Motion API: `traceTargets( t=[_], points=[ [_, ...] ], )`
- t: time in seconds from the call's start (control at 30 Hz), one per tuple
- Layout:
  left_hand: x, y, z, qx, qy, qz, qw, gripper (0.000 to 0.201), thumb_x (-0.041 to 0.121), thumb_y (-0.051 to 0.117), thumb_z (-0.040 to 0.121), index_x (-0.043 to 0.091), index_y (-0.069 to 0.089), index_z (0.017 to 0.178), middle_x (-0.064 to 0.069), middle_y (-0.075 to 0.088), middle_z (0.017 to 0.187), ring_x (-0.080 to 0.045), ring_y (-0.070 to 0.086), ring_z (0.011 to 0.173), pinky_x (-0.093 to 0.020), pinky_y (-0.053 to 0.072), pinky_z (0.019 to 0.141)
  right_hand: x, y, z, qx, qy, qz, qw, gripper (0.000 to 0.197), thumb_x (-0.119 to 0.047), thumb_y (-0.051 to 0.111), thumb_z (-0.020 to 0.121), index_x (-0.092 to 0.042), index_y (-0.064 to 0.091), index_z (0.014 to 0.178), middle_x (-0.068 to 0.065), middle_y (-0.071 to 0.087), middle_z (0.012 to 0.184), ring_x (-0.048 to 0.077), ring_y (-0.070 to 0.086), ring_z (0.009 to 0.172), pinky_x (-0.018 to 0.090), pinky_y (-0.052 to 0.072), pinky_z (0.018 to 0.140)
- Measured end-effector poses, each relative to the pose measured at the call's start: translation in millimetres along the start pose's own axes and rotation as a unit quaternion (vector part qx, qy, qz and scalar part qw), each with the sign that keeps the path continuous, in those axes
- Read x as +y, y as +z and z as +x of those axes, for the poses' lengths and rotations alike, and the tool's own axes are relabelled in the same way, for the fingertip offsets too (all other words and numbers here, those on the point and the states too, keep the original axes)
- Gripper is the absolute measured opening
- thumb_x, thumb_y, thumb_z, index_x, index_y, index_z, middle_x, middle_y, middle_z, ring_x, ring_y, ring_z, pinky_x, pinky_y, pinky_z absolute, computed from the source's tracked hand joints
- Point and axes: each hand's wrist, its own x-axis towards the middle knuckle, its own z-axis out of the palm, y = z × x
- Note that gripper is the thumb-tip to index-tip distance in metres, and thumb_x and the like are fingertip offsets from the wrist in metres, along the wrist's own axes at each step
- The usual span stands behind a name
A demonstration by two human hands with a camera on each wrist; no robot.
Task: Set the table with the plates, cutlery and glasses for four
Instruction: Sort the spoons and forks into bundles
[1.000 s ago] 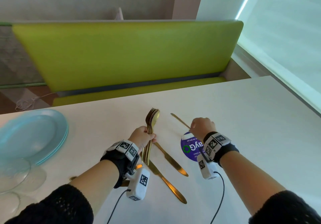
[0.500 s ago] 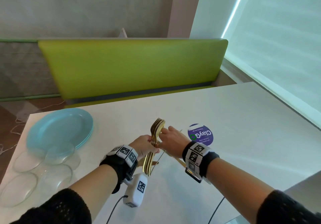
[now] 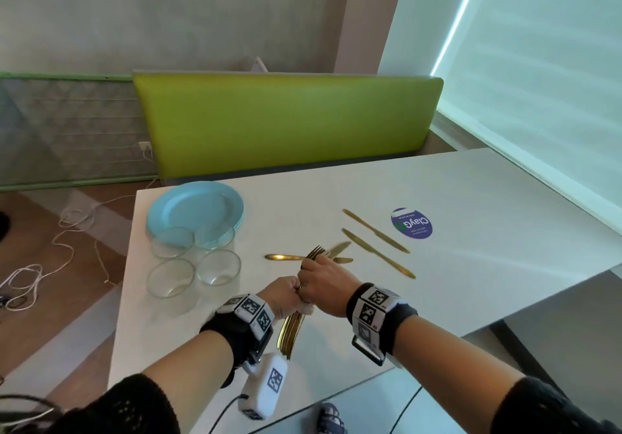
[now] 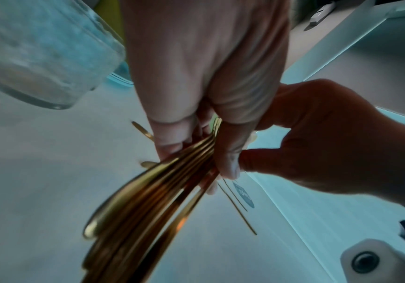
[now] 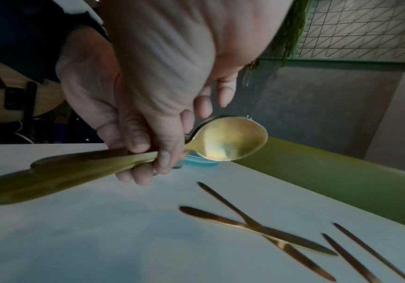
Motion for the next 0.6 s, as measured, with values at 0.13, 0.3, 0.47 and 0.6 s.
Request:
traceTargets(
  t=[0.13, 0.3, 0.47, 0.6],
  points=[
    [-27, -3, -21, 0.01, -0.008, -0.017, 1.0, 0.025, -0.004, 0.07, 0.072, 0.015, 0.057, 0.082, -0.005, 0.061, 0.087, -0.017, 0.055, 0.086, -0.025, 0.044, 0.076, -31, -4, 1, -0.001, 0.012, 0.032, 0.999, 0.018, -0.028, 0.086, 0.051, -0.028, 0.068, 0.055, -0.012, 0.06, 0.056, 0.014, 0.058, 0.065, 0.026, 0.052, 0.06],
    [-54, -13, -31, 0.023, -0.021, -0.005, 1.0, 0.024, 0.001, 0.073, 0.071, 0.014, 0.061, 0.087, -0.002, 0.061, 0.081, -0.015, 0.056, 0.08, -0.024, 0.044, 0.072, -60, -10, 7, -0.005, 0.024, 0.064, 0.998, 0.024, -0.029, 0.087, 0.044, -0.026, 0.067, 0.057, -0.011, 0.059, 0.053, 0.013, 0.058, 0.06, 0.023, 0.049, 0.056],
    [-67, -29, -38, 0.039, -0.022, 0.045, 0.998, 0.027, 0.004, 0.071, 0.07, 0.008, 0.068, 0.097, -0.005, 0.066, 0.09, -0.02, 0.06, 0.091, -0.034, 0.05, 0.087, -69, -4, 17, -0.008, 0.043, 0.109, 0.993, 0.033, -0.038, 0.089, 0.034, -0.028, 0.066, 0.055, -0.013, 0.057, 0.049, 0.01, 0.058, 0.054, 0.017, 0.049, 0.055],
    [-81, -44, -41, 0.059, -0.036, 0.131, 0.989, 0.018, 0.01, 0.07, 0.069, 0.017, 0.069, 0.086, -0.002, 0.068, 0.088, -0.02, 0.065, 0.093, -0.025, 0.049, 0.08, -68, 2, 20, -0.028, 0.067, 0.099, 0.992, 0.036, -0.049, 0.088, 0.028, -0.029, 0.065, 0.047, -0.013, 0.056, 0.044, 0.005, 0.059, 0.051, 0.012, 0.045, 0.05]
  ],
)
